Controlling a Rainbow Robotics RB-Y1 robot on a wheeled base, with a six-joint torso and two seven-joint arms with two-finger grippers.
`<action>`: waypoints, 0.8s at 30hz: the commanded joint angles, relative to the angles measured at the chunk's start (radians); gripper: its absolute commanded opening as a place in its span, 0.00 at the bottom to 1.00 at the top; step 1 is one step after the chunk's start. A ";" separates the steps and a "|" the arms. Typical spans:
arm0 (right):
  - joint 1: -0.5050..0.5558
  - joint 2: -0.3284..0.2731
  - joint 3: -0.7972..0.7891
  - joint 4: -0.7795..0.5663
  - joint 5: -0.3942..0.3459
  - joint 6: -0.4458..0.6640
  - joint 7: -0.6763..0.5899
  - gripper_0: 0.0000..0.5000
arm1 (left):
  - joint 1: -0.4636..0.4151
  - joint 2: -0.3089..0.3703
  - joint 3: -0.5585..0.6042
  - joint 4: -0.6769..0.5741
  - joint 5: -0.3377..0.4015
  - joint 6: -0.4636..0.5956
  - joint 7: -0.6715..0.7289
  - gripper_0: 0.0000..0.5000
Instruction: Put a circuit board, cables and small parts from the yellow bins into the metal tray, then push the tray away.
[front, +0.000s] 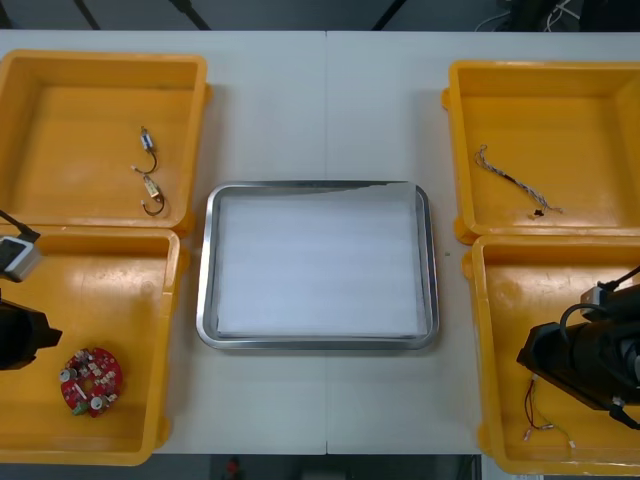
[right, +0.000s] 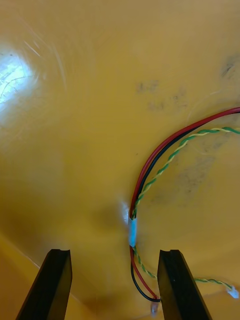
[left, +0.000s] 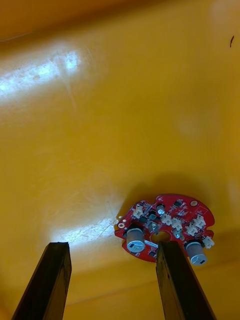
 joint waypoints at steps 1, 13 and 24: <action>0.018 0.015 0.044 0.012 0.056 -0.033 -0.058 1.00 | 0.055 0.031 -0.016 -0.020 -0.023 -0.042 -0.159 1.00; 0.016 0.028 0.074 0.063 0.063 -0.070 -0.054 1.00 | 0.136 0.031 -0.033 -0.020 -0.107 -0.101 -0.207 1.00; 0.015 0.038 0.090 0.070 0.070 -0.067 -0.053 0.60 | 0.130 0.031 -0.142 0.030 -0.207 -0.230 -0.222 1.00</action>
